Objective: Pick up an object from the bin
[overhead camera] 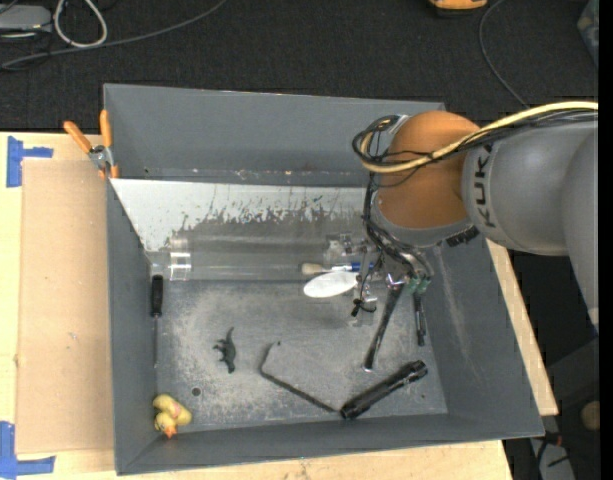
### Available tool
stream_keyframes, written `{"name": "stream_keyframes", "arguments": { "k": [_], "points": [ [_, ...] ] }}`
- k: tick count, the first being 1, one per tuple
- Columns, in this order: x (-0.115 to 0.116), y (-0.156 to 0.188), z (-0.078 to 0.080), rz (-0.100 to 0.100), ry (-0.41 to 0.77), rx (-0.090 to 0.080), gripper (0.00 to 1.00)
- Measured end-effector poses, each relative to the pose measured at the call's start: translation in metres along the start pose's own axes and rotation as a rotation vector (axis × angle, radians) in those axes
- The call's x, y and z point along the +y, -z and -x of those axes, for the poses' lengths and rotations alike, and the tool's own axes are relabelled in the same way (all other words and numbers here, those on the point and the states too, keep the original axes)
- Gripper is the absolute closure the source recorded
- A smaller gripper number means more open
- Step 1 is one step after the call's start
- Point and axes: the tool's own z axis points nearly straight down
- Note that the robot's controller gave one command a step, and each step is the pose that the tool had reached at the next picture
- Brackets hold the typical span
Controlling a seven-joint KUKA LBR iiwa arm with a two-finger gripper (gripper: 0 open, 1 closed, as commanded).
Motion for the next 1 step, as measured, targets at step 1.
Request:
{"name": "stream_keyframes", "arguments": {
  "k": [1],
  "points": [
    [-0.0035, -0.0330, -0.0009, 0.000, -0.053, -0.011, 0.00]
  ]
}}
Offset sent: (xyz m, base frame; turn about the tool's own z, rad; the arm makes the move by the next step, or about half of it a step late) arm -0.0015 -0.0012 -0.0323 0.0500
